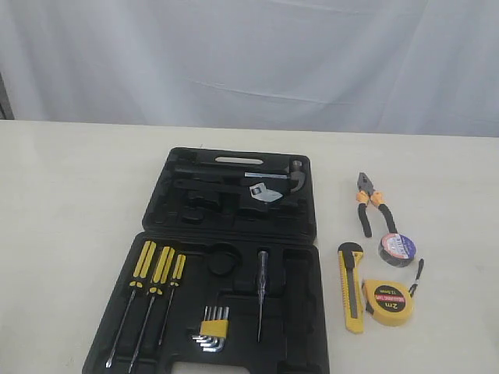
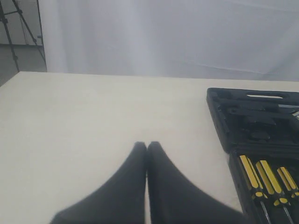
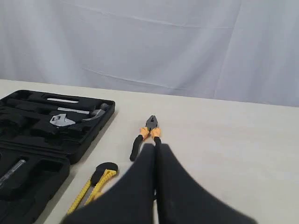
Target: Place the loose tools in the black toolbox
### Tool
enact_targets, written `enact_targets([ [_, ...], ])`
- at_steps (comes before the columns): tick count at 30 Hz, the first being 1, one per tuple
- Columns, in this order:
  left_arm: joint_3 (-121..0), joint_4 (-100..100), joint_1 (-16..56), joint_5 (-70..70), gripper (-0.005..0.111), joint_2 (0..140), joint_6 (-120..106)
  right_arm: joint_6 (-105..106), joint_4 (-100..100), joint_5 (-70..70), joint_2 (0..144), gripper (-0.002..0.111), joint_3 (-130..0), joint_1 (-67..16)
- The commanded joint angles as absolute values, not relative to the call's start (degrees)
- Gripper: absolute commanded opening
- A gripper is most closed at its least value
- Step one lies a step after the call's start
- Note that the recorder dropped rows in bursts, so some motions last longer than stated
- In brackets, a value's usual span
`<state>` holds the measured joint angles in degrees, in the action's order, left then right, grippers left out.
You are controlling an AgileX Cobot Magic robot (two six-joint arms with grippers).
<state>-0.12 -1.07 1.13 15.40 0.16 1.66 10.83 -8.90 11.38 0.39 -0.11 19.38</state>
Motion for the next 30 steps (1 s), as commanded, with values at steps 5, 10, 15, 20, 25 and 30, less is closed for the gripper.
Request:
enact_targets([
  [5, 0.0, -1.2, 1.2, 15.3, 0.0, 0.0, 1.8, 2.4, -16.6, -10.8, 0.0, -0.001, 0.0, 19.2],
  [10, 0.0, -1.2, 1.2, 15.3, 0.0, 0.0, 1.5, -7.3, -16.6, -2.3, 0.0, -0.001, 0.0, 19.2],
  [15, 0.0, -1.2, 1.2, 15.3, 0.0, 0.0, 1.5, -5.4, -16.6, 16.1, 5.7, -0.001, -12.1, 19.1],
  [20, 0.0, -1.2, 1.2, 15.3, 0.0, 0.0, 1.5, 7.4, -16.5, 37.8, 21.6, -0.001, -28.1, 19.1],
  [25, 0.0, -1.2, 1.2, 15.3, 0.0, 0.0, 1.5, 7.4, -17.4, 47.1, 39.3, -0.001, -41.3, 19.1],
  [30, 0.0, -1.2, 1.2, 15.3, 0.0, 0.0, 1.5, 7.3, -15.8, 59.4, 57.1, -0.001, -54.6, 19.1],
])
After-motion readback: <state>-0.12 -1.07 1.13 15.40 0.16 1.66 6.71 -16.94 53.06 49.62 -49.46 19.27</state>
